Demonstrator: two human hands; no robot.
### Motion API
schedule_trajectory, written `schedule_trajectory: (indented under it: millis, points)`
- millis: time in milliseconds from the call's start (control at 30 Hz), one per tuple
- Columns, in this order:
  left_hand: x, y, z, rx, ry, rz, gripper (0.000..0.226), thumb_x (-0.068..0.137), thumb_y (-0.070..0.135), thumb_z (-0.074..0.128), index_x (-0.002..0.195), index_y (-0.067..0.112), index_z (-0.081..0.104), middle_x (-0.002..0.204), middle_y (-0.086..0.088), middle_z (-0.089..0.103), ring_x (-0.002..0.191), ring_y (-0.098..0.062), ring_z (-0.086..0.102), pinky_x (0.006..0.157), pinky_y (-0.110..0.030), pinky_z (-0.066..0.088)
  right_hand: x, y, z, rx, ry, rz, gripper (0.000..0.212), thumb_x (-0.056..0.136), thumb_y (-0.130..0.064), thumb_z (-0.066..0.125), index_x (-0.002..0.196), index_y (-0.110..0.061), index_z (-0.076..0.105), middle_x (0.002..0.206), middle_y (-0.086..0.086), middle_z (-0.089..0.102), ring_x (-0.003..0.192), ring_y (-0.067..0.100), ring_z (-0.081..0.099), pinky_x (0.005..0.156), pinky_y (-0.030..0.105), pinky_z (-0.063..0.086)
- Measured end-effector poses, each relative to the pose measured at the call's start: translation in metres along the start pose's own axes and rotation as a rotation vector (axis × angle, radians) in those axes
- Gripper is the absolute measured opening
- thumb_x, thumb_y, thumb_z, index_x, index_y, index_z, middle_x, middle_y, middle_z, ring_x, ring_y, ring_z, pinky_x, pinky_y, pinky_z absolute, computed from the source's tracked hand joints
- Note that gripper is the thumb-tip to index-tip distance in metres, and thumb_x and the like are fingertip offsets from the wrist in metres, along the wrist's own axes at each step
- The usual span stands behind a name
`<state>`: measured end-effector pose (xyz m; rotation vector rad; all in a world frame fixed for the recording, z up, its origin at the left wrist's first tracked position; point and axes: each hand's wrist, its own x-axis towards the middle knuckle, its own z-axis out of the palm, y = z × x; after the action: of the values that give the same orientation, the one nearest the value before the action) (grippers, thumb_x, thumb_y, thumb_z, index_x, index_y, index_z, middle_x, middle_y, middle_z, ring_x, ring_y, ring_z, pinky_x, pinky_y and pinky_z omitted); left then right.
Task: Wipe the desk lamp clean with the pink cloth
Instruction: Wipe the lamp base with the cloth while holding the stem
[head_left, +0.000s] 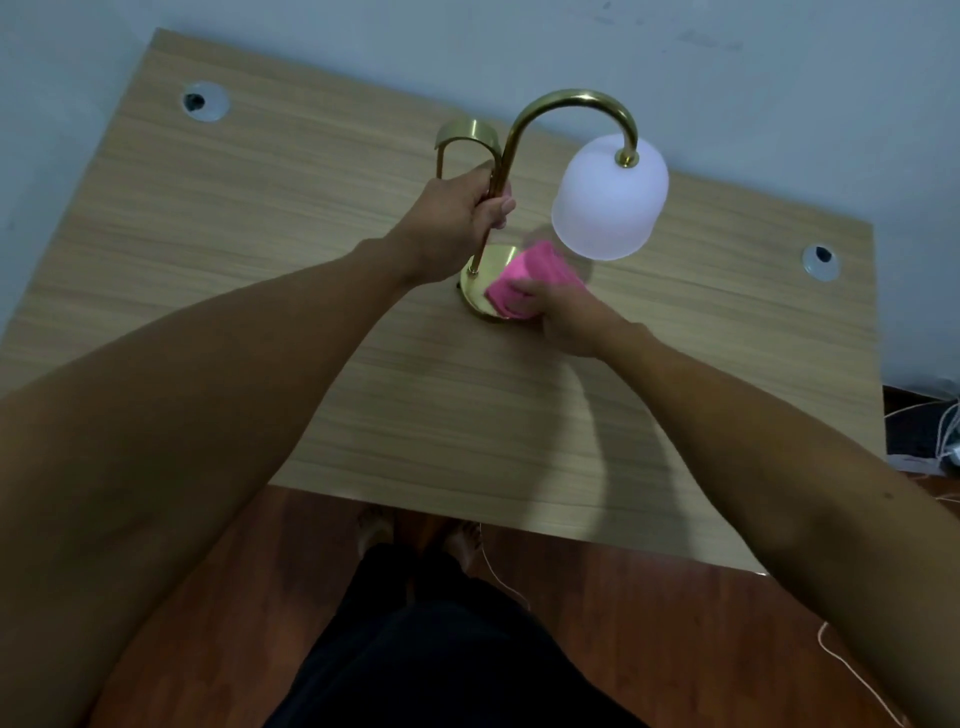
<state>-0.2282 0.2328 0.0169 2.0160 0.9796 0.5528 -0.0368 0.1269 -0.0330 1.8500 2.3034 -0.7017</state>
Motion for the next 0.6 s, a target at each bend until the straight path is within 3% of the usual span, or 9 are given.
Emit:
schedule_trajectory:
  millis: [67,133,200,267,333,400,433,500,600]
  points:
    - [0.0,0.001,-0.001,0.011,-0.001,0.005,0.023,0.106,0.027,0.05,0.111,0.007,0.062,0.095,-0.006,0.072,0.081,-0.003,0.062,0.065,-0.002,0.043,0.012,0.008,-0.006,-0.076,0.064,0.057,0.042,0.104,-0.011,0.054,0.146,-0.017,0.056,0.153,0.013,0.048,0.14,0.026,0.042,0.121,0.035,0.025]
    - [0.001,0.002,-0.001,0.024,-0.004,0.014,0.024,0.106,0.026,0.05,0.111,0.007,0.062,0.095,-0.006,0.071,0.079,0.003,0.06,0.064,-0.002,0.041,0.033,0.005,0.003,0.073,0.089,0.141,0.043,0.104,-0.021,0.054,0.147,-0.018,0.053,0.149,0.015,0.05,0.135,0.025,0.048,0.12,0.039,0.035]
    - [0.001,0.003,0.0,0.03,-0.001,0.013,0.023,0.106,0.025,0.05,0.112,0.006,0.062,0.094,-0.006,0.071,0.077,0.004,0.059,0.063,-0.002,0.041,0.038,-0.012,0.008,0.091,0.1,0.104,0.043,0.102,-0.013,0.052,0.145,-0.017,0.053,0.138,0.015,0.056,0.122,0.028,0.057,0.109,0.042,0.051]
    - [0.001,0.003,-0.001,0.023,0.007,0.01,0.023,0.106,0.025,0.051,0.112,0.005,0.062,0.095,-0.008,0.071,0.078,0.003,0.06,0.064,-0.002,0.041,0.028,-0.013,0.013,0.144,0.109,0.04,0.039,0.102,-0.003,0.052,0.139,-0.013,0.059,0.126,0.013,0.063,0.106,0.027,0.062,0.092,0.034,0.059]
    - [0.0,0.003,-0.001,0.015,0.006,0.007,0.023,0.106,0.024,0.051,0.112,0.005,0.062,0.096,-0.009,0.072,0.079,-0.003,0.062,0.064,-0.002,0.041,0.011,-0.005,0.006,0.136,0.048,0.004,0.045,0.101,0.0,0.053,0.144,-0.015,0.058,0.141,0.014,0.059,0.122,0.03,0.057,0.107,0.039,0.051]
    - [0.0,0.003,0.0,0.013,0.0,0.009,0.023,0.106,0.025,0.051,0.113,0.005,0.061,0.097,-0.009,0.072,0.084,-0.009,0.064,0.065,-0.003,0.042,0.001,0.005,-0.006,0.106,0.02,0.028,0.049,0.102,-0.001,0.053,0.148,-0.018,0.055,0.158,0.012,0.046,0.145,0.032,0.041,0.125,0.042,0.029]
    - [0.0,0.002,0.0,0.014,-0.001,0.011,0.023,0.106,0.025,0.051,0.113,0.006,0.061,0.097,-0.008,0.071,0.085,-0.01,0.064,0.066,-0.003,0.043,0.007,0.016,-0.006,0.1,0.05,0.048,0.047,0.102,-0.001,0.051,0.146,-0.014,0.057,0.159,0.013,0.045,0.147,0.026,0.039,0.127,0.034,0.024]
    - [0.0,0.002,0.0,0.016,0.001,0.01,0.022,0.106,0.025,0.051,0.112,0.007,0.061,0.097,-0.007,0.071,0.083,-0.005,0.063,0.067,-0.002,0.043,0.027,0.02,-0.009,0.096,0.102,0.065,0.041,0.104,-0.007,0.043,0.143,-0.007,0.057,0.149,0.021,0.052,0.136,0.02,0.046,0.115,0.022,0.03]
    - [0.002,0.0,0.001,0.03,0.011,0.01,0.02,0.106,0.024,0.051,0.11,0.008,0.061,0.093,-0.004,0.07,0.078,0.003,0.06,0.065,-0.002,0.042,0.061,0.015,-0.002,0.089,0.06,0.087,0.057,0.097,-0.011,0.038,0.15,-0.028,0.048,0.15,0.015,0.053,0.136,0.036,0.05,0.113,0.047,0.043]
